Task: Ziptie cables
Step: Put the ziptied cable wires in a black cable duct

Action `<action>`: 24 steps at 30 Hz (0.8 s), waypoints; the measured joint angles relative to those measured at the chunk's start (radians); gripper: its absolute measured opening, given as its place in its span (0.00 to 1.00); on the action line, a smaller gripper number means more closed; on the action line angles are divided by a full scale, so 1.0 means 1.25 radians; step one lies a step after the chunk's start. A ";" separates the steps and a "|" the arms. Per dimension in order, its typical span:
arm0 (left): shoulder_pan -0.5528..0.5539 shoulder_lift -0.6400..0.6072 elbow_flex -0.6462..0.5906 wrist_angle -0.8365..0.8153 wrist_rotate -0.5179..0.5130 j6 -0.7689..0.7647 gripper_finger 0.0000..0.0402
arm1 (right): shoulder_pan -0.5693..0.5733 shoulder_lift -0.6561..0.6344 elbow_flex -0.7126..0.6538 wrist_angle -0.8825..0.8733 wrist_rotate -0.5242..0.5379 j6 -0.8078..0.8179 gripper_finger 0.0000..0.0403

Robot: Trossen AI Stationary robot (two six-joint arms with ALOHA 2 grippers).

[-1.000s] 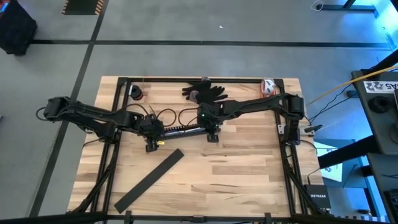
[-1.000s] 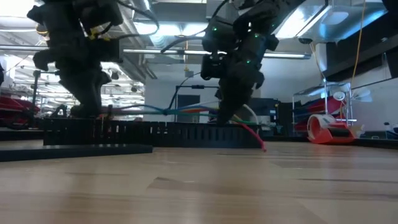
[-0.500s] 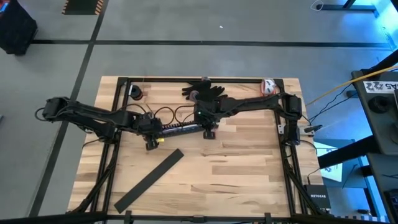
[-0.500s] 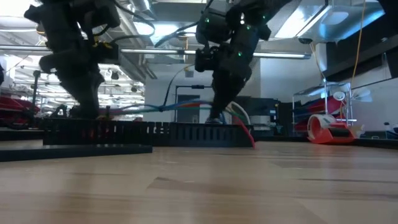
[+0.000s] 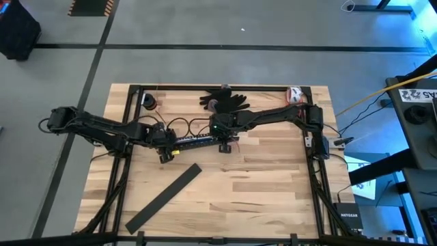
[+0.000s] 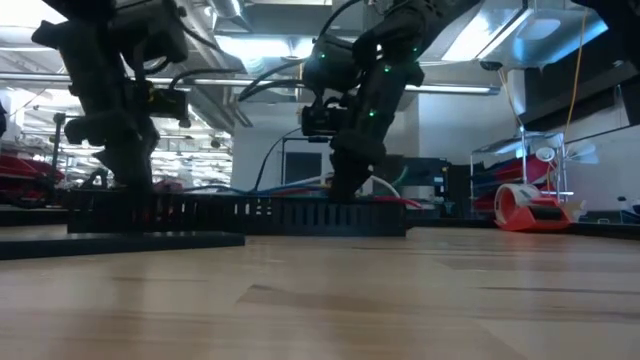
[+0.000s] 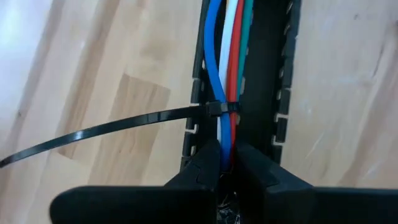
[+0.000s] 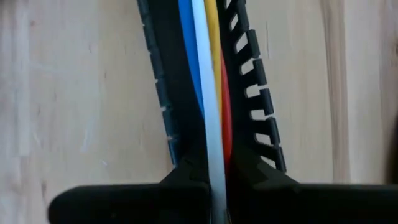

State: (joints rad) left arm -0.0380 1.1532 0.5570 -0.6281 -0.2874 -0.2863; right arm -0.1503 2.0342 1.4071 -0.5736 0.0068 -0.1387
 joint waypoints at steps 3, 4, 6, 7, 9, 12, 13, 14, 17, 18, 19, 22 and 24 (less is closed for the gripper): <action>0.000 0.003 -0.005 0.000 0.019 -0.013 0.10 | 0.000 0.003 0.000 0.006 0.002 -0.006 0.08; 0.000 0.003 -0.007 -0.007 0.036 -0.013 0.12 | 0.000 0.003 0.000 0.004 0.004 -0.012 0.10; 0.000 0.004 -0.010 -0.025 0.062 -0.015 0.18 | -0.001 0.002 0.001 -0.002 0.010 -0.018 0.16; 0.000 0.004 -0.010 -0.033 0.074 -0.016 0.22 | -0.001 0.002 0.001 -0.003 0.013 -0.019 0.19; 0.000 0.000 -0.007 -0.044 0.101 -0.010 0.28 | -0.001 0.002 0.001 -0.003 0.010 -0.019 0.25; -0.001 -0.010 0.014 -0.074 0.127 -0.006 0.36 | -0.001 0.002 0.001 -0.004 0.008 -0.021 0.33; -0.003 -0.015 0.026 -0.086 0.133 -0.005 0.38 | -0.001 0.002 0.001 -0.005 0.007 -0.021 0.35; -0.003 -0.023 0.039 -0.095 0.135 0.004 0.39 | -0.001 0.002 0.001 -0.005 0.006 -0.021 0.37; -0.003 -0.050 0.069 -0.088 0.131 0.020 0.42 | -0.001 0.004 0.014 -0.020 0.003 -0.019 0.40; -0.002 -0.059 0.073 -0.087 0.124 0.025 0.42 | -0.001 0.005 0.021 -0.028 0.001 -0.019 0.40; -0.002 -0.069 0.075 -0.080 0.116 0.029 0.42 | -0.001 0.006 0.029 -0.036 -0.001 -0.020 0.40; 0.000 -0.090 0.076 -0.043 0.098 0.032 0.41 | -0.001 0.010 0.060 -0.059 -0.015 -0.025 0.40; 0.004 -0.093 0.076 -0.004 0.094 0.043 0.40 | -0.001 0.010 0.081 -0.066 -0.015 -0.038 0.39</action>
State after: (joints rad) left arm -0.0327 1.0374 0.6518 -0.6326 -0.1700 -0.2323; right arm -0.1520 2.0470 1.5081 -0.6567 -0.0119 -0.1865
